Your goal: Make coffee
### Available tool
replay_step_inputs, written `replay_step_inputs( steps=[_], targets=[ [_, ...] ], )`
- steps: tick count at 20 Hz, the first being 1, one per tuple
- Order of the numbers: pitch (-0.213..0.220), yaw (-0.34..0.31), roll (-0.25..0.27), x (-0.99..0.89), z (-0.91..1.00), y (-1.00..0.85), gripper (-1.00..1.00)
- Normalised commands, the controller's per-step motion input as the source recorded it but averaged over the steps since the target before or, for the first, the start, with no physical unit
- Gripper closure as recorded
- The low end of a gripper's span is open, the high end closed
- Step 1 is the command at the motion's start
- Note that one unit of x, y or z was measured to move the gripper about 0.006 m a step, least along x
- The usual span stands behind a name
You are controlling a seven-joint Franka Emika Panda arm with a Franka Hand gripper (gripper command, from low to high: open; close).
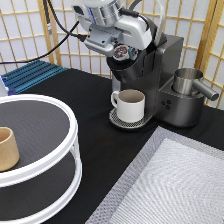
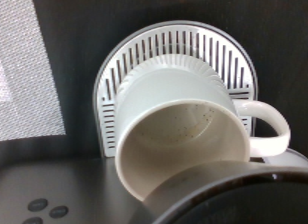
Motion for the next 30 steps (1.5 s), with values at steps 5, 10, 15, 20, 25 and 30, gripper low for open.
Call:
replay_step_inputs(
  steps=[5,10,15,20,25,30],
  targets=[
    [0.0,-0.073,-0.01,-0.39,0.19,-0.33,-1.0],
    [-0.001,-0.063,-0.032,-0.09,0.99,0.38,-1.0],
    [0.011,-0.062,-0.125,0.22,1.0,0.74,-1.0],
    [0.064,-0.026,-0.18,0.31,1.0,0.82,-1.0],
    [0.1,-0.018,-0.208,0.38,0.97,0.73,-1.0],
    [0.093,-0.009,-0.287,0.45,0.19,0.45,-1.0]
  ],
)
